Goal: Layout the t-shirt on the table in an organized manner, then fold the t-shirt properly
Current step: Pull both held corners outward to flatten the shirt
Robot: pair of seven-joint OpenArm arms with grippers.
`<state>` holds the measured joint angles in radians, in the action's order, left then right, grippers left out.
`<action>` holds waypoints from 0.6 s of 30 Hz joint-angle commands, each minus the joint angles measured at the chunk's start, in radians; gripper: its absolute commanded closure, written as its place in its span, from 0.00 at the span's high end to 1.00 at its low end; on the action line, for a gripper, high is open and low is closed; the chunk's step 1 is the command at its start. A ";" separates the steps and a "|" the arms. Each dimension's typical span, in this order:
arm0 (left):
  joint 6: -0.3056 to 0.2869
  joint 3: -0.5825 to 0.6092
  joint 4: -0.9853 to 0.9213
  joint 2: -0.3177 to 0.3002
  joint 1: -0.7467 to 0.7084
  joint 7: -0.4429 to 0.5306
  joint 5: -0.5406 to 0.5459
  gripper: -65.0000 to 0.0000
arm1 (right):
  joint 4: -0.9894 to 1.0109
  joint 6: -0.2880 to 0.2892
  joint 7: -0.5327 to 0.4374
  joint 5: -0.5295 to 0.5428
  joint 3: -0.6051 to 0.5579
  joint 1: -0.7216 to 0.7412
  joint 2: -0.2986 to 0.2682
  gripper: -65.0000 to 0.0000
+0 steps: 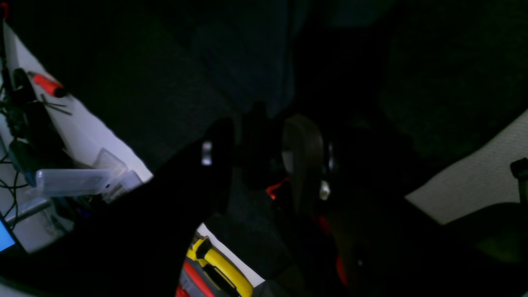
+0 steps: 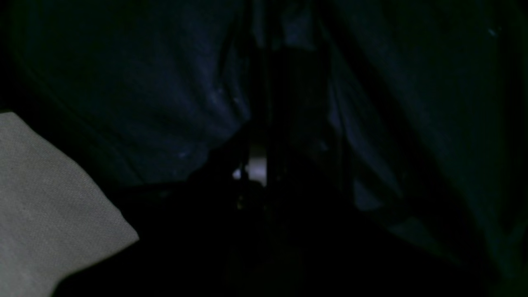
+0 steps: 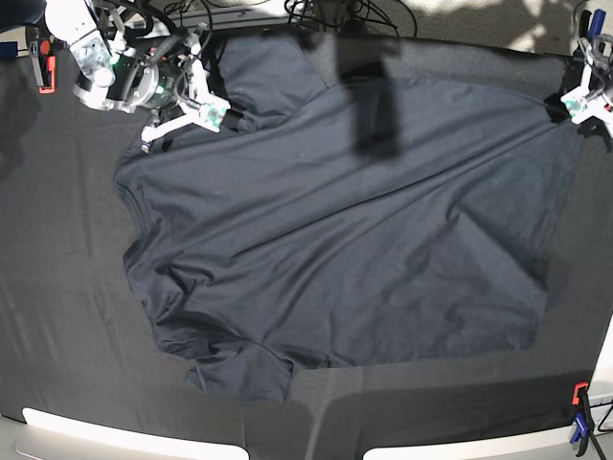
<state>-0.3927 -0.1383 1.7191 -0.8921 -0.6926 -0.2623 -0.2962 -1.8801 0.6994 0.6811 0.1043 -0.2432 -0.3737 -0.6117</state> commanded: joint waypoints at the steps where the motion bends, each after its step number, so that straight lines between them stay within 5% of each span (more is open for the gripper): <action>1: 0.015 -0.010 0.008 -0.020 0.000 0.002 -0.006 0.32 | -0.014 -0.003 -0.007 0.004 0.005 0.008 -0.011 0.00; 7: 0.008 -0.010 0.008 -0.020 0.000 0.011 0.016 0.32 | -0.014 -0.003 -0.007 0.004 0.005 0.008 -0.011 0.00; 11: -0.134 -0.008 0.007 -0.020 0.000 0.071 0.017 0.32 | -0.014 -0.003 -0.007 0.004 0.005 0.008 -0.011 0.00; 18: -0.139 -0.008 -0.016 -0.019 0.014 0.083 0.016 0.32 | -0.014 -0.003 -0.006 0.004 0.005 0.008 -0.011 0.00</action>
<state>-0.5415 -0.1364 1.6974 -0.8917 -0.6804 -0.1818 -0.2779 -1.8801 0.6994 0.6815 0.1043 -0.2432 -0.3737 -0.6117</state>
